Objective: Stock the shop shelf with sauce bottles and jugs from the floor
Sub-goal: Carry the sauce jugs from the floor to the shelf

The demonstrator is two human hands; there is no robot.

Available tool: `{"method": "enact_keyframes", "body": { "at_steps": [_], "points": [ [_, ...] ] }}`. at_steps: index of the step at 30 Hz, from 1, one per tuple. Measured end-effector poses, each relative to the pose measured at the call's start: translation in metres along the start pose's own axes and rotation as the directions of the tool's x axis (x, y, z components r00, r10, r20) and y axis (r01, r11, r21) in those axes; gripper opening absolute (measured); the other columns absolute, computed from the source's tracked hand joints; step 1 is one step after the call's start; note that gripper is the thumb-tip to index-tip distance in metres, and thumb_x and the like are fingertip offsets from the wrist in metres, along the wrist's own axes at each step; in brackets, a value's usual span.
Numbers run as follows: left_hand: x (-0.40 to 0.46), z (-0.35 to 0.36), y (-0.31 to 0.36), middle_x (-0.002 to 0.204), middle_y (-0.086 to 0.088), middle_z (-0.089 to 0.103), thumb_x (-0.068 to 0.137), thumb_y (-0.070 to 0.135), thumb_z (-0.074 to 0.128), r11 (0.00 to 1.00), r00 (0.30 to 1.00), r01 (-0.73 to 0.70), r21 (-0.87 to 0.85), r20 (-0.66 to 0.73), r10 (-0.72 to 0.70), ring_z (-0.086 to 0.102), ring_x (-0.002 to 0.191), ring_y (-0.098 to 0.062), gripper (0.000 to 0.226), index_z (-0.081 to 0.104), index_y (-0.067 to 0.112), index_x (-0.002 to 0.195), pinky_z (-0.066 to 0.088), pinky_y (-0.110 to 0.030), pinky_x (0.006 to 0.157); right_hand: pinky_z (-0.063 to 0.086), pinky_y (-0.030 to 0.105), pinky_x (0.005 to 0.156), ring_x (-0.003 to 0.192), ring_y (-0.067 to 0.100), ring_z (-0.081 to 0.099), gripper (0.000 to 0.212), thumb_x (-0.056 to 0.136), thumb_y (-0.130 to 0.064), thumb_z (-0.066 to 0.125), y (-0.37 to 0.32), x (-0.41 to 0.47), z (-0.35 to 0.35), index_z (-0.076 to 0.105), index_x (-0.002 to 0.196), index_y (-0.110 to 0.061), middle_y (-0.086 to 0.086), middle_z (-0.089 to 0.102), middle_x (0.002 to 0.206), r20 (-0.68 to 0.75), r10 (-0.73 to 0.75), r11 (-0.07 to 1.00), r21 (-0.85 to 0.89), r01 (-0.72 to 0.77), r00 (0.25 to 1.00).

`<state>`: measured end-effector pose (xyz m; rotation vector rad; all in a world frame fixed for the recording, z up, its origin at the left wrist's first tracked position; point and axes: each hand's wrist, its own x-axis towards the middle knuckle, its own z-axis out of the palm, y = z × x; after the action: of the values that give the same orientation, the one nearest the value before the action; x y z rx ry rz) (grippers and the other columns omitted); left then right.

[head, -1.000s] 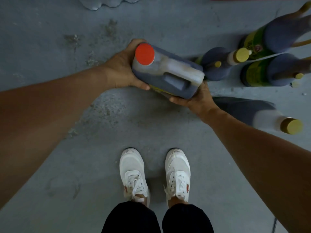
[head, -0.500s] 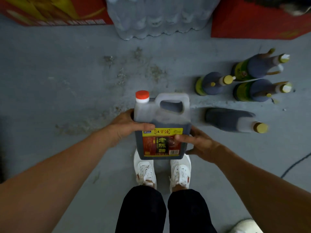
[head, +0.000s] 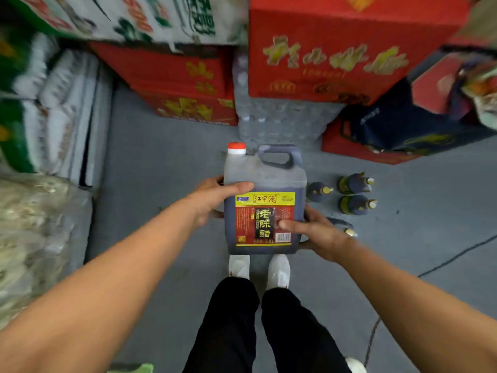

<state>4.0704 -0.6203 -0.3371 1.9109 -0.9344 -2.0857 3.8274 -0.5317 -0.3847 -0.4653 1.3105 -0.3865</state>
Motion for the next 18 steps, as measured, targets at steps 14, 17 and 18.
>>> {"method": "enact_keyframes", "body": {
  "at_steps": [14, 17, 18],
  "points": [
    [-0.247, -0.124, 0.177, 0.087, 0.001, 0.077, 0.076, 0.037, 0.082, 0.923, 0.894, -0.358, -0.14, -0.335, 0.296, 0.071, 0.071, -0.011, 0.04, 0.069, 0.017, 0.108, 0.05, -0.023, 0.058, 0.06, 0.043, 0.082, 0.099, 0.024, 0.074, 0.064, 0.071, -0.039, 0.087, -0.271, -0.143, 0.154, 0.061, 0.129, -0.03, 0.0, 0.076, 0.112, 0.111, -0.411, 0.884, -0.194, 0.425, 0.905],
    [-0.278, -0.18, 0.195, 0.089, -0.003, 0.077, 0.075, 0.026, 0.084, 0.888, 0.846, -0.429, -0.164, -0.417, 0.332, 0.071, 0.062, -0.008, 0.028, 0.069, 0.017, 0.096, 0.049, -0.019, 0.052, 0.059, 0.032, 0.069, 0.093, 0.019, 0.075, 0.051, 0.078, -0.034, 0.084, -0.319, -0.147, 0.207, 0.062, 0.124, -0.029, -0.002, 0.076, 0.109, 0.192, -0.447, 0.834, -0.264, 0.484, 0.874],
    [-0.288, -0.201, 0.2, 0.089, -0.004, 0.077, 0.072, 0.026, 0.085, 0.878, 0.832, -0.446, -0.17, -0.441, 0.337, 0.071, 0.063, -0.009, 0.029, 0.069, 0.015, 0.094, 0.05, -0.022, 0.056, 0.06, 0.035, 0.074, 0.096, 0.021, 0.075, 0.054, 0.076, -0.034, 0.086, -0.333, -0.147, 0.227, 0.062, 0.124, -0.027, 0.0, 0.076, 0.112, 0.227, -0.454, 0.815, -0.284, 0.505, 0.862]
  ]
}}
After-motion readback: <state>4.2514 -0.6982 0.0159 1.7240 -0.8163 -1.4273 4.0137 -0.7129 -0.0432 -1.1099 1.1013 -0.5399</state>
